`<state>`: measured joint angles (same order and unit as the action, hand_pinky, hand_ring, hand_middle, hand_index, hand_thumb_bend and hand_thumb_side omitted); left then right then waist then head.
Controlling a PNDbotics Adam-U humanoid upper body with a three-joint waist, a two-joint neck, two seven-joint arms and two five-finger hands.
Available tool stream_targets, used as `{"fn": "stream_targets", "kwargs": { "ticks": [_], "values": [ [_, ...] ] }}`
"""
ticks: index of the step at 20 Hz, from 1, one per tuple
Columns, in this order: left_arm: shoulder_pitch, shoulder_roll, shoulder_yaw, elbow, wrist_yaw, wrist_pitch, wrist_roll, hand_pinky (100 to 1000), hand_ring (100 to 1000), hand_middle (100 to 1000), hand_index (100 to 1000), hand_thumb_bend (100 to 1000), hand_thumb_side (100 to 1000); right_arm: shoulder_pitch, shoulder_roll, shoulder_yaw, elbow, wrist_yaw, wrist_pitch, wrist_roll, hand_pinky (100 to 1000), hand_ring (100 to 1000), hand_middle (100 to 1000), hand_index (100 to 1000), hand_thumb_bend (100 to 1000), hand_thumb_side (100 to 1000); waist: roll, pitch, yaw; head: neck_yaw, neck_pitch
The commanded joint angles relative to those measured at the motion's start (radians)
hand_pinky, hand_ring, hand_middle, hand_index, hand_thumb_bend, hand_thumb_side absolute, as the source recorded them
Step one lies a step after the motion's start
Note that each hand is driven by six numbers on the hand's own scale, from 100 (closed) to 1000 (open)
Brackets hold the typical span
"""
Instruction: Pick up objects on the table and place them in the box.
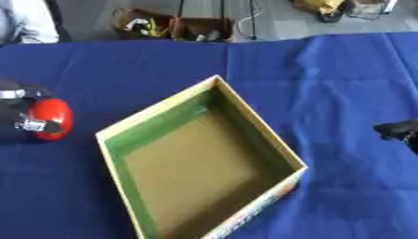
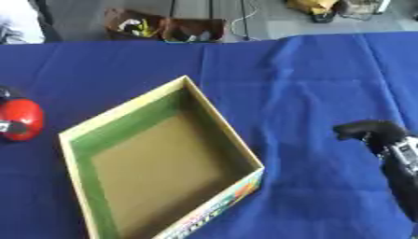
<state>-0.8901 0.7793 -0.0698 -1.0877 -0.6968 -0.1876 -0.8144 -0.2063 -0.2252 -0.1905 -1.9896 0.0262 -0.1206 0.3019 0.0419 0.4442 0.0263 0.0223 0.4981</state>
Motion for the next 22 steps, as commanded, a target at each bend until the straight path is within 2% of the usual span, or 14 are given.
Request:
{"fn": "stream_targets", "kwargs": {
  "ticks": [1,9,14,19,22],
  "values": [
    [-0.022,0.019,0.01,-0.003,-0.007,-0.003,0.014,729,846,995,1000,717,842,-0.003,-0.013,-0.001,-0.01,0.01,0.005,0.0,856,762,561,682,100,1000,0.002,-0.018,-0.001,0.006,-0.013],
    [-0.021,0.011,-0.003,0.008,0.008,-0.006,-0.008,561,742,981,1000,688,806,-0.002,-0.009,-0.006,-0.01,0.016,0.017,-0.011,853,762,559,678,100,1000,0.001,-0.015,0.0,0.008,-0.009],
    [-0.02,0.012,-0.01,0.011,0.01,0.0,-0.047,495,728,984,1000,642,767,-0.001,-0.008,-0.008,-0.01,0.017,0.02,-0.016,854,762,557,676,100,1000,0.002,-0.016,0.002,0.008,-0.007],
    [-0.018,0.009,-0.01,0.016,0.031,0.015,-0.067,490,732,983,1000,595,726,-0.001,-0.007,-0.01,-0.01,0.017,0.023,-0.021,854,763,557,674,100,1000,0.002,-0.014,0.003,0.009,-0.006],
    [-0.019,0.005,-0.009,0.019,0.058,0.021,-0.063,503,707,955,1000,500,657,0.0,-0.006,-0.01,-0.01,0.019,0.027,-0.022,855,765,556,673,100,1000,0.003,-0.014,0.004,0.006,-0.006]
  ]
}}
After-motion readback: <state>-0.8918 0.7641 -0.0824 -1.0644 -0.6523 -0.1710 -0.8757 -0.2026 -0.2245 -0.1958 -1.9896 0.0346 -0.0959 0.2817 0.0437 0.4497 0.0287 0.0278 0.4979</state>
